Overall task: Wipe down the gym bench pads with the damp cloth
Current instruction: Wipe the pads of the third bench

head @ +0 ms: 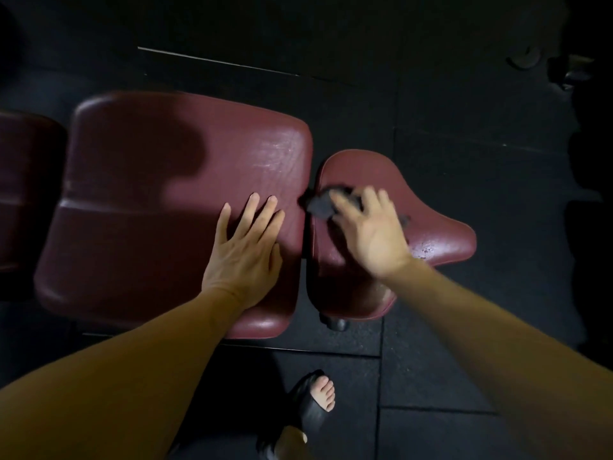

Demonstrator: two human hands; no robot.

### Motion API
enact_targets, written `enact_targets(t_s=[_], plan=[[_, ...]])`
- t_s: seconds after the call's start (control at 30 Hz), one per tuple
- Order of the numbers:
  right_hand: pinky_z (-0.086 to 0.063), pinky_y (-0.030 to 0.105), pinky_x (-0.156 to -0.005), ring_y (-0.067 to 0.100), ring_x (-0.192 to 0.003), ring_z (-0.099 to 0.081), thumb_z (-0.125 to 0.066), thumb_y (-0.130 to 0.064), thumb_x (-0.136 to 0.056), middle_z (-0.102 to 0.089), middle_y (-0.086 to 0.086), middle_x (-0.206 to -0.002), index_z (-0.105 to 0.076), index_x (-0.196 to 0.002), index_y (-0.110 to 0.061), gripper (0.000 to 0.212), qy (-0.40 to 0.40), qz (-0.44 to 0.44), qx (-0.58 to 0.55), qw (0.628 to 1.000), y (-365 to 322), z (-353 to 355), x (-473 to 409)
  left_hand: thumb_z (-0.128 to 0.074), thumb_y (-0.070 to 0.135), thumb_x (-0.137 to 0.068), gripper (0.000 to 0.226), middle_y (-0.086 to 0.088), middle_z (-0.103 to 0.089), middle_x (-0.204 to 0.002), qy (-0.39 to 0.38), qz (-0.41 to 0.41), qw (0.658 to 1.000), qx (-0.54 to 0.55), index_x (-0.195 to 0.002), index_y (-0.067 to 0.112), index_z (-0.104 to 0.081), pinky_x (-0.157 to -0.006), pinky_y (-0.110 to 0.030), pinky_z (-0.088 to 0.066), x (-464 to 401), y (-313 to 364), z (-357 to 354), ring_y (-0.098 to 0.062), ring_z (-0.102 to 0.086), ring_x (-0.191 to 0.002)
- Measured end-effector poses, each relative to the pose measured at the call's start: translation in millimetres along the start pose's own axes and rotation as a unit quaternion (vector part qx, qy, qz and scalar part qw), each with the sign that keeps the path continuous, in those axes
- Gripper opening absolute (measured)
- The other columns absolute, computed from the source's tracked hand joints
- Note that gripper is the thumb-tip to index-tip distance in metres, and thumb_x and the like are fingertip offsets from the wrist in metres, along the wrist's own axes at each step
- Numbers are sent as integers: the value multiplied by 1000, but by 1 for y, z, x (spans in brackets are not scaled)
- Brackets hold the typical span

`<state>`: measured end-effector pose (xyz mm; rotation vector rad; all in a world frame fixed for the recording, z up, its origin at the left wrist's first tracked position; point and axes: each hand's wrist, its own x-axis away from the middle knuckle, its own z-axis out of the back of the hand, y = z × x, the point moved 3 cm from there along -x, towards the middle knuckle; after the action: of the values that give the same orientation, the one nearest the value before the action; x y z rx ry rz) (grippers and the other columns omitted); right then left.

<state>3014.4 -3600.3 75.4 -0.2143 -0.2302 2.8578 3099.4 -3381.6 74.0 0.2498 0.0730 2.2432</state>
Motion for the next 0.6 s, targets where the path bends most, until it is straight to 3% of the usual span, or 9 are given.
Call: enact_targets(t_s=[0.07,0.17,0.27,0.4,0.5,0.6], plan=[[-48,50,-77,42,-91,-53,-51,-30,-100,-57,23,-112,-65,-133,-18,38,37,-61,5,997,16,-4,-56,-36,33,-99,62,0,-20,-170,-1,-5,1000,-5,-158,17,-33,-125,-60,-7,0,-1,-1,-23,-6,-159],[-51,53,-81,45,-96,-54,-51,-33,-99,-57,22,-113,-67,-129,-19,37,21,-117,2,993,25,-3,-98,-36,33,-99,62,0,-17,-171,-6,-9,1000,-19,-159,17,-31,-125,-60,-6,-1,0,-1,-24,-3,-160],[-46,49,-77,39,-91,-50,-52,-29,-100,-54,21,-106,-64,-131,-19,35,31,-75,-18,997,4,5,-49,-41,31,-98,63,0,-18,-171,-9,-6,1000,-15,-159,16,-31,-125,-61,-7,-1,0,1,-25,-5,-159],[-43,46,-73,33,-89,-46,-57,-28,-102,-53,17,-109,-64,-136,-18,36,-27,7,-36,999,-28,13,47,-30,32,-99,63,-1,-16,-171,-11,-3,1000,-18,-160,15,-30,-125,-61,-6,-1,2,0,-24,-4,-159],[-45,46,-70,36,-88,-49,-61,-26,-99,-57,16,-110,-66,-134,-22,35,-18,31,-26,999,-16,8,22,-30,32,-99,63,-1,-17,-171,-8,-3,1000,-16,-160,15,-30,-125,-60,-6,-1,2,-1,-25,-4,-159],[-47,46,-70,39,-91,-52,-56,-30,-98,-59,13,-108,-70,-125,-28,31,34,-56,1,998,-9,1,-53,-32,33,-99,64,-1,-16,-171,-10,-8,1000,-19,-160,15,-28,-125,-60,-5,0,1,-2,-25,-3,-160]])
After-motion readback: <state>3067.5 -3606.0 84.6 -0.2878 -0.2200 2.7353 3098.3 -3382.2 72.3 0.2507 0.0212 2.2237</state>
